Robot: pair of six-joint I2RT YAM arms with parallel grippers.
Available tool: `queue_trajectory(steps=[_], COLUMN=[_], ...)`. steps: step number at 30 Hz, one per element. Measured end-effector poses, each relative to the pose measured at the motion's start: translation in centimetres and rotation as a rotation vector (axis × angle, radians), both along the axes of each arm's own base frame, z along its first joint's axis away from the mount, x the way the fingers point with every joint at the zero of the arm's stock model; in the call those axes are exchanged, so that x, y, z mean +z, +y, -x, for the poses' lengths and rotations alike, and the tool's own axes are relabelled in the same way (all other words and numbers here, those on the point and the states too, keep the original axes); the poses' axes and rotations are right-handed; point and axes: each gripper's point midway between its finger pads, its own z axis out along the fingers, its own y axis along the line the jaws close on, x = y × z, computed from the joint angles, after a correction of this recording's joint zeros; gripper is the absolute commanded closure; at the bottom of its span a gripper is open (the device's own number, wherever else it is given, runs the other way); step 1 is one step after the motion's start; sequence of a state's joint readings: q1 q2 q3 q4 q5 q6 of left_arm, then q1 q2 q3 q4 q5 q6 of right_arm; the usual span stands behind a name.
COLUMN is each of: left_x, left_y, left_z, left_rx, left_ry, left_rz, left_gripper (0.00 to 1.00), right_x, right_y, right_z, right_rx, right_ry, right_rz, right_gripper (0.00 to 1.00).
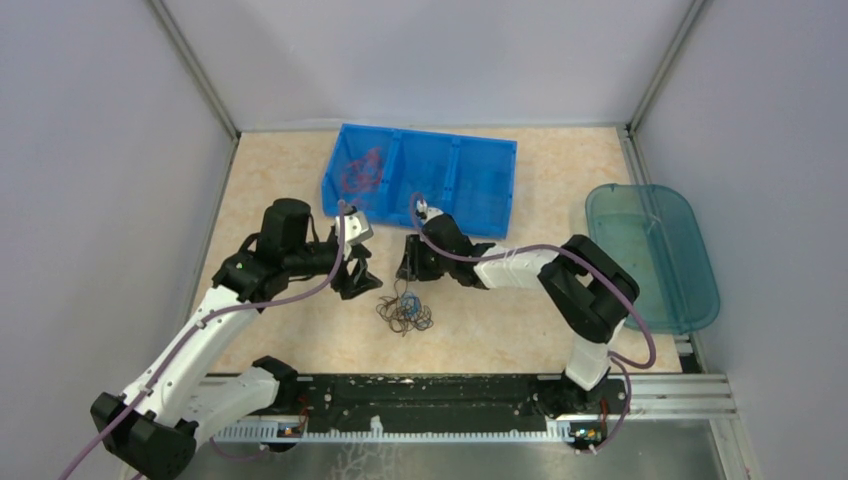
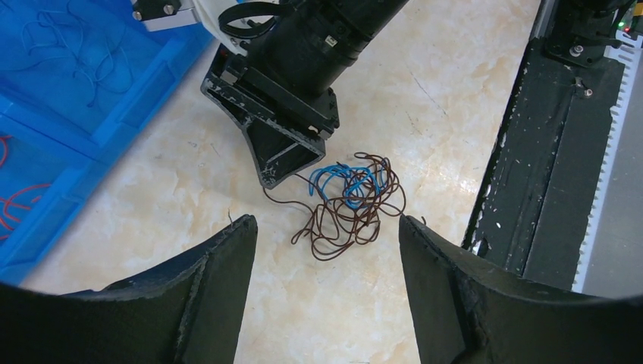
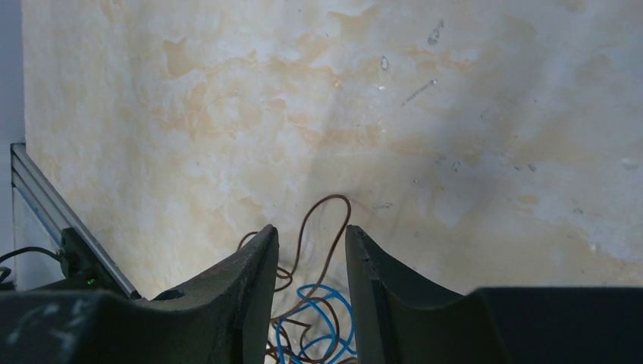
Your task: Untangle the cables
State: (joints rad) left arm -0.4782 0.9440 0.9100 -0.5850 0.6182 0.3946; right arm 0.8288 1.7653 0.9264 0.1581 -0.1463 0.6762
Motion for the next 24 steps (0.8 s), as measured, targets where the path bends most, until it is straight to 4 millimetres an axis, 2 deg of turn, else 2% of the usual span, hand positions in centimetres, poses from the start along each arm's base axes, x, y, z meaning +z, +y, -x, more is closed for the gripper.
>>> queue_trajectory(steps=[4,7,14,17,20,24], left_x=[0.0,0.0,0.1,0.1,0.1,0.1], left_y=[0.0,0.0,0.0,0.0,0.0,0.0], left_z=[0.0,0.0,0.0,0.0,0.0,0.0], left_rx=[0.001,0.001,0.001,0.001,0.000,-0.001], left_ry=[-0.001,-0.001,-0.004,-0.004,-0.005,-0.005], left_rz=[0.000,0.000,0.001,0.001,0.001,0.002], left_gripper=[0.25,0.25,0.25,0.25,0.25,0.25], right_x=[0.2,-0.4,-1.9,-2.1,-1.2,1.8], right_y=[1.0,1.4,0.1,0.1,0.4,0.6], right_z=[-0.6,-0.6,0.0,0.6,0.9,0.4], right_rx=[0.007,0.017,0.037,0.067,0.081,0.074], right_ry=[-0.002,0.011,-0.003,-0.014,-0.032,-0.092], right_rz=[-0.005,0.016,0.134,0.158,0.145,0.104], right_gripper=[0.66,0.66,0.61,0.60,0.59,0.59])
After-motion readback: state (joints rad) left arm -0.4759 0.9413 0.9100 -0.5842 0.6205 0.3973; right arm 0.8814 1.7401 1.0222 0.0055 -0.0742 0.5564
